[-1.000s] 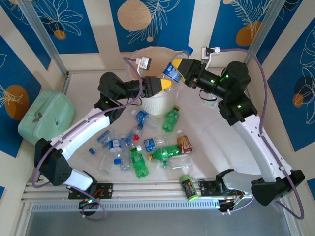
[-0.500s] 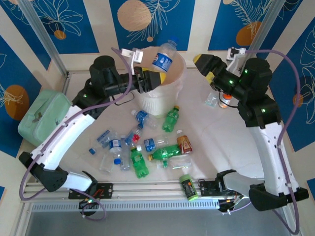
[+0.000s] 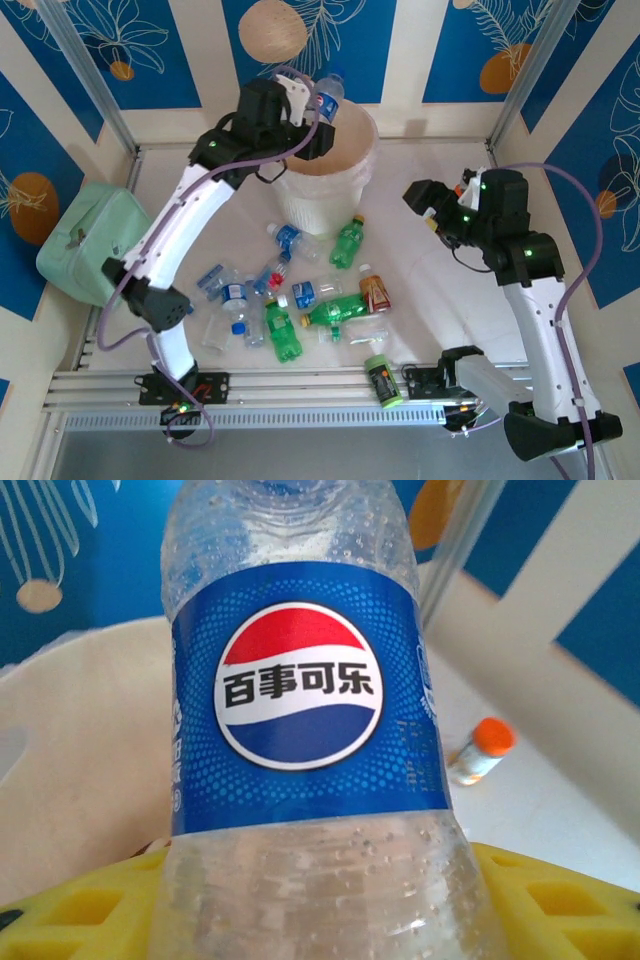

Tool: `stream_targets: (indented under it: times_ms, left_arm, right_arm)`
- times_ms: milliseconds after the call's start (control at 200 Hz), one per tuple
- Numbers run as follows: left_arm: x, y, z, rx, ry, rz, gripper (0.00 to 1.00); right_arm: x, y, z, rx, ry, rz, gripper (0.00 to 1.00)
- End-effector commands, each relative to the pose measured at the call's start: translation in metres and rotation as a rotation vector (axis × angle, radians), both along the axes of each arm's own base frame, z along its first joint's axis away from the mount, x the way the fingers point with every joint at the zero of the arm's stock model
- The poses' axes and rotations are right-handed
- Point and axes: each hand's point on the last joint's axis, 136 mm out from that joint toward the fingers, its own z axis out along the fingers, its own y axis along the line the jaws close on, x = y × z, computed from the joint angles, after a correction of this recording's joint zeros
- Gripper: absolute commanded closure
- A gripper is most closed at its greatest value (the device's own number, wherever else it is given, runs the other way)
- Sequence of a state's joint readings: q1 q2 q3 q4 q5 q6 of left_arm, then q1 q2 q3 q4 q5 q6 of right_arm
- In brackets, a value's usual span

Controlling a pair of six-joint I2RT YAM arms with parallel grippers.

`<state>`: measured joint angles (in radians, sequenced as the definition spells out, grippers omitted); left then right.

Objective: Put the plastic bottles in the bin

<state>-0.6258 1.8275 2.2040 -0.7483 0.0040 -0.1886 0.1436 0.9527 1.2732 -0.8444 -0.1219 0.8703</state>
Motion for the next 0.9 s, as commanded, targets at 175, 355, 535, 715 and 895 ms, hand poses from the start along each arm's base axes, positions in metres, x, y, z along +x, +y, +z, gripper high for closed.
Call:
stream_targets:
  times_ms: [175,355,535,715,895]
  left_arm:
    - [0.039,0.026,-0.039,0.151,0.056,0.111,0.42]
    - [0.045,0.025,-0.064,0.186,0.108,0.111,0.42]
    - [0.048,0.026,-0.076,0.201,0.137,0.123,0.38]
    - [0.048,0.029,-0.076,0.204,0.14,0.139,0.23]
    - [0.043,0.032,-0.059,0.182,0.108,0.145,0.16]
  right_arm:
    - [-0.005,-0.008,-0.04,-0.043,0.129,-0.02,0.09]
    - [-0.004,-0.006,-0.057,-0.035,0.179,-0.014,0.1]
    - [-0.005,-0.006,-0.063,-0.04,0.2,-0.013,0.1]
    - [-0.004,-0.008,-0.064,-0.048,0.204,-0.016,0.1]
    - [-0.002,-0.007,-0.059,-0.046,0.192,-0.012,0.1]
